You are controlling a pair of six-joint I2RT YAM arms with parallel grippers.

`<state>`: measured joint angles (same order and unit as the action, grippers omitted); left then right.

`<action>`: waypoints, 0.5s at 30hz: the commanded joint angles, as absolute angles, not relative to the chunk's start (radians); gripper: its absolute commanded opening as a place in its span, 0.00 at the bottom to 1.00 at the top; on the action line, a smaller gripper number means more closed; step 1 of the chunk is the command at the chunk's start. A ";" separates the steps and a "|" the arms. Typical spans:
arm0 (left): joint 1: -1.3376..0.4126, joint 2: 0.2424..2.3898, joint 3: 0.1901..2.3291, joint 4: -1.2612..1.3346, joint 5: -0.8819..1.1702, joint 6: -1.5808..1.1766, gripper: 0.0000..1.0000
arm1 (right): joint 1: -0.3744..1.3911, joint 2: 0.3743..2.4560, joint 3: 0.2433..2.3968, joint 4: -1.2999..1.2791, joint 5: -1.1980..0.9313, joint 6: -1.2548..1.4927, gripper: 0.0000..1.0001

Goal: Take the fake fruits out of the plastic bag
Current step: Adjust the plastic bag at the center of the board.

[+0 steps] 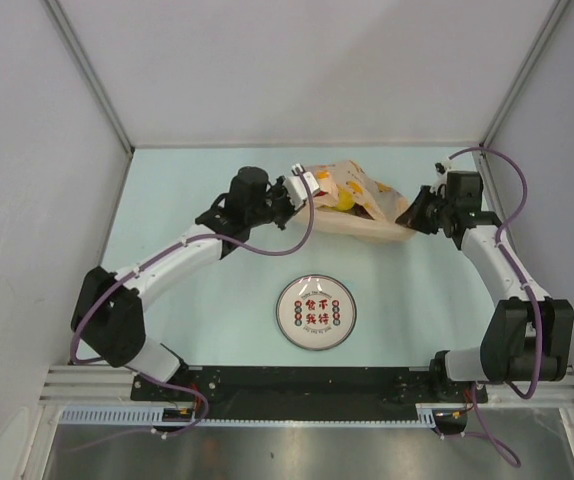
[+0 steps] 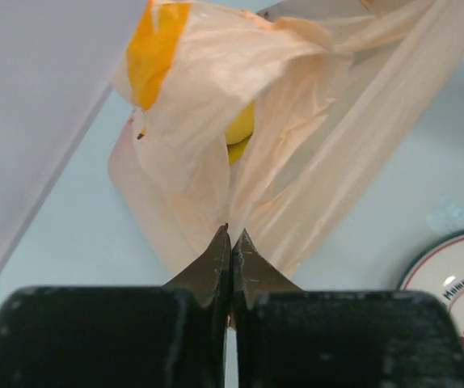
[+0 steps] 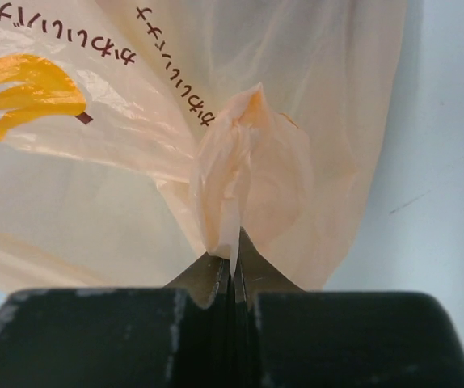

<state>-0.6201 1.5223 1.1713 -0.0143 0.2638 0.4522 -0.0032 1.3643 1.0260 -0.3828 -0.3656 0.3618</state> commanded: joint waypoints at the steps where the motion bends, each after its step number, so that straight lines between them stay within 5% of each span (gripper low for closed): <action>1: -0.578 1.511 1.138 -0.110 0.290 0.350 0.30 | -0.008 1.384 1.022 -0.357 -0.328 0.344 0.00; 4: -0.577 1.480 1.169 -0.167 0.325 0.273 0.54 | -0.003 1.394 1.028 -0.356 -0.327 0.338 0.00; 15: -0.600 1.488 1.308 -0.088 0.574 0.006 0.70 | -0.003 1.393 1.028 -0.353 -0.316 0.336 0.00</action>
